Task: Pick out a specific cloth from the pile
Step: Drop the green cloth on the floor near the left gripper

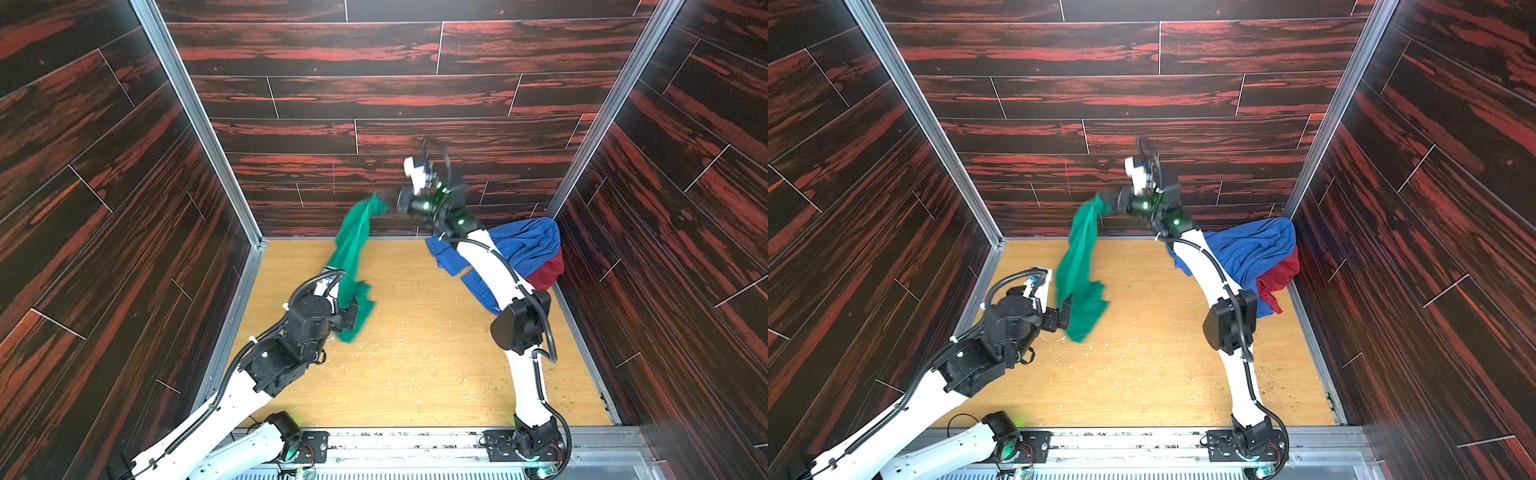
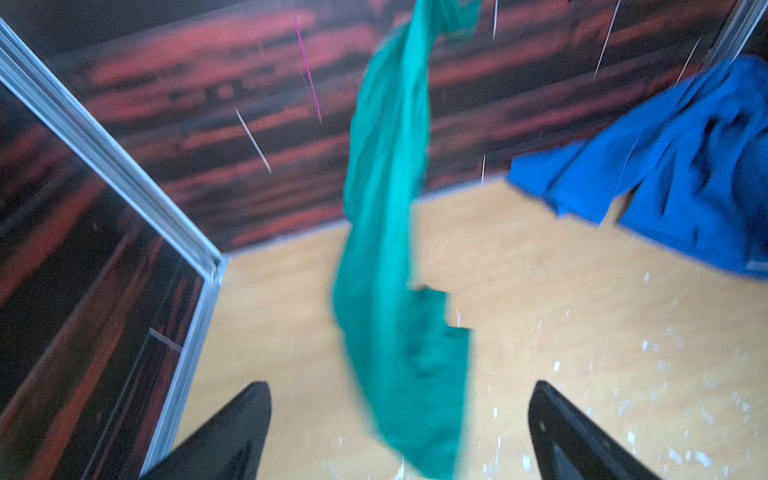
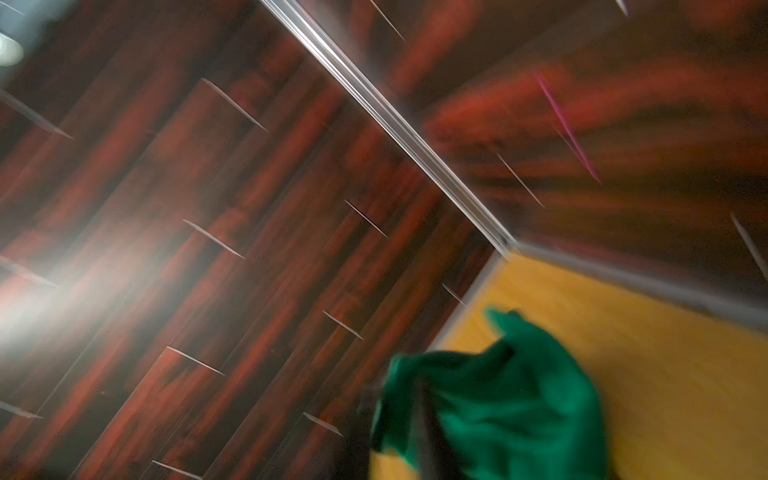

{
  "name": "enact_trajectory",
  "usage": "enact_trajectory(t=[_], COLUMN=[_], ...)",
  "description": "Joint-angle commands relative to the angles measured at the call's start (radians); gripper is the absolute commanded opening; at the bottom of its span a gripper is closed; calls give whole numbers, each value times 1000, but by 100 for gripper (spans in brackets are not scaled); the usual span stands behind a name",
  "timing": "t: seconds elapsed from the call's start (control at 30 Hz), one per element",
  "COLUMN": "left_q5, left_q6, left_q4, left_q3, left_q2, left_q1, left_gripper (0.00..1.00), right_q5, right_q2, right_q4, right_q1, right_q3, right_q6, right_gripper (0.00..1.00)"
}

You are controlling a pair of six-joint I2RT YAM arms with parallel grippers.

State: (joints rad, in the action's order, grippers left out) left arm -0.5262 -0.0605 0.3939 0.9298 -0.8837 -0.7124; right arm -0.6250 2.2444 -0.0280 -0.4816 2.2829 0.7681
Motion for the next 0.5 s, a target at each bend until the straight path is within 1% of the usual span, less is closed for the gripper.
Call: enact_trajectory(t=[0.0, 0.03, 0.07, 0.1, 0.23, 0.33, 0.4, 0.47], left_q5=[-12, -2, 24, 60, 268, 381, 408, 434], left_q6=[-80, -96, -118, -133, -171, -184, -168, -138], left_q4=[97, 113, 136, 150, 137, 109, 120, 141], left_q3=[-6, 5, 19, 31, 52, 87, 148, 222], left_q2=[-47, -69, -93, -111, -186, -294, -407, -537], left_q1=[9, 21, 43, 69, 222, 333, 375, 404], left_gripper=[99, 99, 99, 99, 99, 99, 99, 94], right_q5=[36, 81, 135, 180, 372, 472, 488, 459], right_q2=[-105, -156, -211, -260, -450, -620, -723, -805], right_q4=[-14, 7, 26, 30, -32, -29, -25, -28], right_q1=[2, 0, 0, 0, 3, 28, 67, 114], right_q3=[-213, -307, -400, -464, -653, -847, -980, -1110], right_q6=[-118, -146, -170, -197, -355, -421, -425, -414], right_gripper=[59, 72, 89, 98, 99, 99, 99, 99])
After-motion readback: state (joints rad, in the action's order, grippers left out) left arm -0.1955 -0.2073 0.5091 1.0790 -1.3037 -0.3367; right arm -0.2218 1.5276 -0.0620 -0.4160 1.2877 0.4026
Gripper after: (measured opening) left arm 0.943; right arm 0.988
